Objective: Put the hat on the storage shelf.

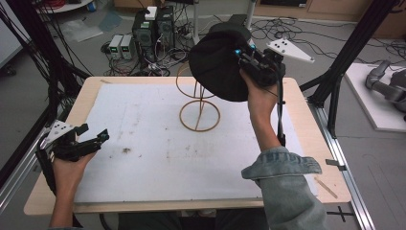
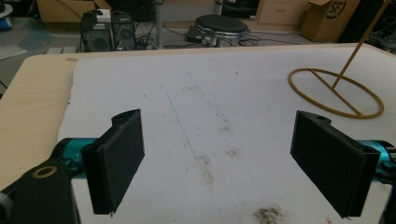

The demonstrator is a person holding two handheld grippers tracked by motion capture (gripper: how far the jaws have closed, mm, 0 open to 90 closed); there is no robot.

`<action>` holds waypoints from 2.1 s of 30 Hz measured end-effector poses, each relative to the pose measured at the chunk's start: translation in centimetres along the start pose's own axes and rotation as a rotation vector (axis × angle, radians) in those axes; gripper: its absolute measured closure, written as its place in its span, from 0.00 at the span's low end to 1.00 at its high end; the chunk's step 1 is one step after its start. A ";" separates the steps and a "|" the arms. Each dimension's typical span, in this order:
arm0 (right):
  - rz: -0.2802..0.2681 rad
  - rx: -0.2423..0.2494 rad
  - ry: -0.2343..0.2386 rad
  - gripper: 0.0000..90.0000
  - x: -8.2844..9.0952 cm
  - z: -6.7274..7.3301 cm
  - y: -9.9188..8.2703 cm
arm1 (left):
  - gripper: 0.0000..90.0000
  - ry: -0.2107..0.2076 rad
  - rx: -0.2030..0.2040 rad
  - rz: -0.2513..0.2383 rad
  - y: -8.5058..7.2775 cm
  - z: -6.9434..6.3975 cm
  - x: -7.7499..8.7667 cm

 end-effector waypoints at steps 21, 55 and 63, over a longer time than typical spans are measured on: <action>0.054 0.006 0.017 0.79 -4.3 1.4 -1.9 | 0.20 -0.001 0.008 -0.005 0.1 0.4 0.1; 0.209 0.077 -0.046 0.74 -8.4 1.5 -6.1 | 0.20 -0.009 0.011 -0.006 0.2 0.2 0.1; 0.222 0.097 -0.065 0.73 -8.8 1.4 -6.4 | 0.20 -0.012 0.009 -0.007 0.2 0.1 0.1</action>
Point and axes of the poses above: each handheld gripper's, and its own axes: x roughly backward along the jaws, y roughly out of its top, z roughly to its left, the point moved 10 cm from there along -x, roughly forward along the jaws, and after that the axes turned 14 degrees about y, right-handed, at the moved point
